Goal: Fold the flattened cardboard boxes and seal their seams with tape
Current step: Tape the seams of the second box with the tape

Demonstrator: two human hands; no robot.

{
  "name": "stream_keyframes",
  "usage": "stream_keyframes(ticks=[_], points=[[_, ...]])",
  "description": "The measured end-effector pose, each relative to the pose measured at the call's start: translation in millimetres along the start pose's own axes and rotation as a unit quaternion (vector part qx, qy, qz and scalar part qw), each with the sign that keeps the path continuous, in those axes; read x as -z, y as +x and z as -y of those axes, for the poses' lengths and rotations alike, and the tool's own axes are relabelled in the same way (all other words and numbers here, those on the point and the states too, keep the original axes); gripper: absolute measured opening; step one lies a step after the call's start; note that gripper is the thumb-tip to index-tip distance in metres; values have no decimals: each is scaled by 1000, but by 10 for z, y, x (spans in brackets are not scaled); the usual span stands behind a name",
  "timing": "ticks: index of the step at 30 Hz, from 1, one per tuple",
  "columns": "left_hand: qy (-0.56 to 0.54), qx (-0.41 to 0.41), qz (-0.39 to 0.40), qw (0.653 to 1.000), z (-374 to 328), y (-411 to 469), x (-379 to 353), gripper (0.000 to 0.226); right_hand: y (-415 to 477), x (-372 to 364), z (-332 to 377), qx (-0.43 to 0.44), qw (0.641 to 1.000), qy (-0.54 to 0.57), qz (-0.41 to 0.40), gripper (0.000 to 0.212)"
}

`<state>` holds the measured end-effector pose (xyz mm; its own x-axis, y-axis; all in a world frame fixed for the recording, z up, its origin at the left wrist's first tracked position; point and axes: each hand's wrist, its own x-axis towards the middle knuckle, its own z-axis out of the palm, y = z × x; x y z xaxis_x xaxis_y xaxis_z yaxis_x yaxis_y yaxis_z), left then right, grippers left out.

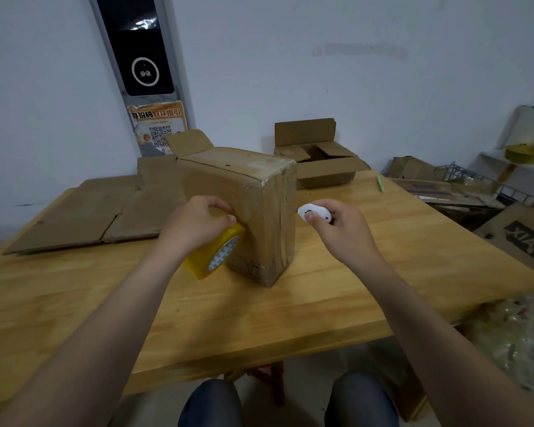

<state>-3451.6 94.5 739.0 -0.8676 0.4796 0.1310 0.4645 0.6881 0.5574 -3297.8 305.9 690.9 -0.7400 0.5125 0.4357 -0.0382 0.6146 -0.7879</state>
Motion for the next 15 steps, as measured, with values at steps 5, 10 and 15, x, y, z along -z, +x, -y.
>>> stream_keyframes(ticks=[5,10,15], points=[[-10,5,11,1000,3,-2,25,22,25,-103,166,24,999,28,-35,4],[-23,0,15,1000,6,-14,33,20,61,-180,367,1,976,216,1,14],[-24,2,20,999,11,-21,45,24,71,-157,463,23,964,263,20,24]])
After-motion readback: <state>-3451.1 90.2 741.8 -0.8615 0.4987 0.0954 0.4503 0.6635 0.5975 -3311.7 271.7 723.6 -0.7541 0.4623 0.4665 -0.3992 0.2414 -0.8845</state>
